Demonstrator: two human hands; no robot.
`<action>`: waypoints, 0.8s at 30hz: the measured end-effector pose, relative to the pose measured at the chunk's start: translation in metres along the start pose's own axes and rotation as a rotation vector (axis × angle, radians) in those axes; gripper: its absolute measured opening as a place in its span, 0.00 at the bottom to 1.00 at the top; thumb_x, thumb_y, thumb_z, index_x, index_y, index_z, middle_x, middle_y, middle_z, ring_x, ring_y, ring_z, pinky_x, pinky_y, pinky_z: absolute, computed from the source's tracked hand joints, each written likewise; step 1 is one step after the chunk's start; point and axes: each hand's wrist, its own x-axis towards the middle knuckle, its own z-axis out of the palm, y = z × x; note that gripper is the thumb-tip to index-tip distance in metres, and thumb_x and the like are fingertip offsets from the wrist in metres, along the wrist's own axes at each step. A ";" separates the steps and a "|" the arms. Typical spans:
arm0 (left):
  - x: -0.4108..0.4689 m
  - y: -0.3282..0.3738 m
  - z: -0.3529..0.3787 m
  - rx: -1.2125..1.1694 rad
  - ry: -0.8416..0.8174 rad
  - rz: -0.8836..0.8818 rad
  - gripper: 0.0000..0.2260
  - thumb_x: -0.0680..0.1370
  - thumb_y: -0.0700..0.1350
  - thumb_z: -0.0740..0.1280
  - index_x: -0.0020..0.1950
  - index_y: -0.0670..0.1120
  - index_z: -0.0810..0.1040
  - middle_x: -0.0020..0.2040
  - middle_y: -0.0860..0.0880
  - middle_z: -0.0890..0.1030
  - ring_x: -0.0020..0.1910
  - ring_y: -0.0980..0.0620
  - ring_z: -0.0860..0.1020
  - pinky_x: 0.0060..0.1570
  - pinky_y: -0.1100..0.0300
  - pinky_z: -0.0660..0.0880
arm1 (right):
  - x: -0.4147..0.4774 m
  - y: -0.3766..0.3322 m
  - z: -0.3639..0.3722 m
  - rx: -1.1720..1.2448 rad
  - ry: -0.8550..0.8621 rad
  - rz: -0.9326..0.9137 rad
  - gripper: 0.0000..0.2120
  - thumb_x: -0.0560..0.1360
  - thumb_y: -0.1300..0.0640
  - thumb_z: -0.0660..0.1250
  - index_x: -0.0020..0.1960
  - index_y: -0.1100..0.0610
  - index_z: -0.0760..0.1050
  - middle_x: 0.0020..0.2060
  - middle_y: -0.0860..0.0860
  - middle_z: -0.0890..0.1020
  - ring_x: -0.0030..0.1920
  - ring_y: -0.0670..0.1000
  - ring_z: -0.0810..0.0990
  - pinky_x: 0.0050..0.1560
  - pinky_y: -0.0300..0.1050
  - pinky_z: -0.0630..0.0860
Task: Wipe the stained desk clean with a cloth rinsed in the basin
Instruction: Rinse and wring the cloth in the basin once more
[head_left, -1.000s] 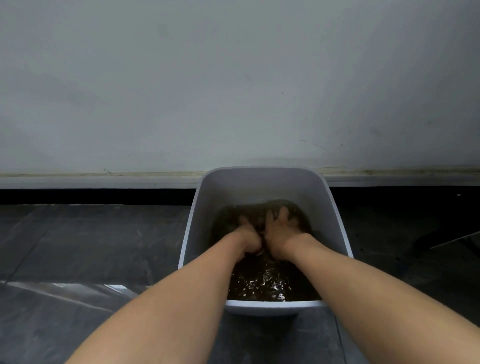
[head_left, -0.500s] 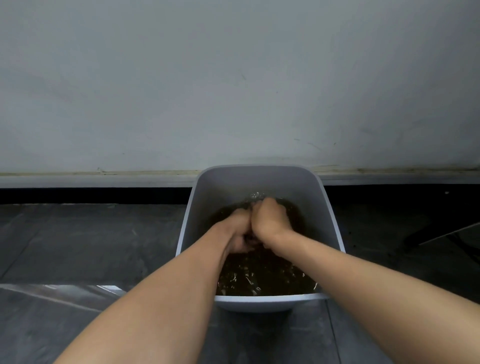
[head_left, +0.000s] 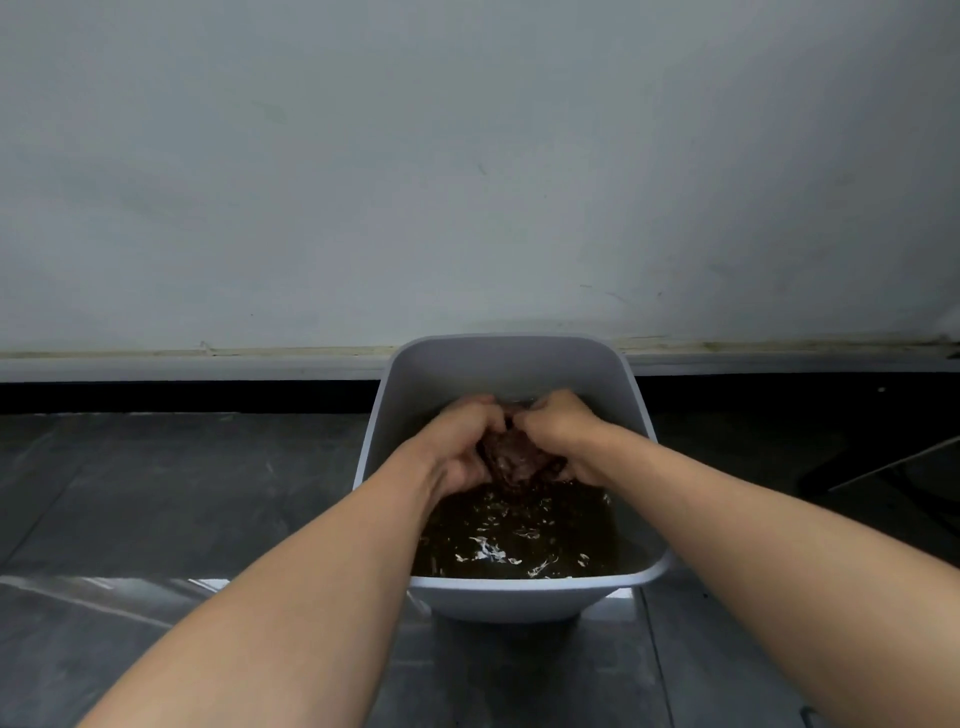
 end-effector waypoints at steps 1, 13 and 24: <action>0.002 -0.004 0.001 0.053 0.056 0.023 0.18 0.76 0.27 0.57 0.61 0.40 0.78 0.54 0.38 0.82 0.47 0.39 0.82 0.44 0.45 0.82 | 0.004 0.004 0.001 -0.041 0.078 -0.005 0.11 0.80 0.56 0.64 0.59 0.61 0.77 0.54 0.59 0.82 0.50 0.57 0.82 0.46 0.47 0.79; 0.015 -0.030 0.001 0.840 0.136 -0.137 0.08 0.81 0.36 0.63 0.60 0.40 0.75 0.49 0.40 0.81 0.40 0.45 0.81 0.30 0.57 0.78 | 0.012 0.019 0.021 -0.673 -0.165 0.007 0.39 0.77 0.65 0.67 0.79 0.55 0.48 0.77 0.64 0.51 0.71 0.67 0.68 0.68 0.57 0.70; 0.021 -0.019 -0.011 0.053 0.306 -0.125 0.12 0.85 0.44 0.56 0.44 0.45 0.73 0.39 0.46 0.75 0.35 0.50 0.74 0.22 0.63 0.75 | -0.012 -0.009 0.049 -0.021 0.128 -0.052 0.17 0.86 0.51 0.51 0.60 0.60 0.74 0.57 0.59 0.80 0.57 0.59 0.80 0.56 0.49 0.75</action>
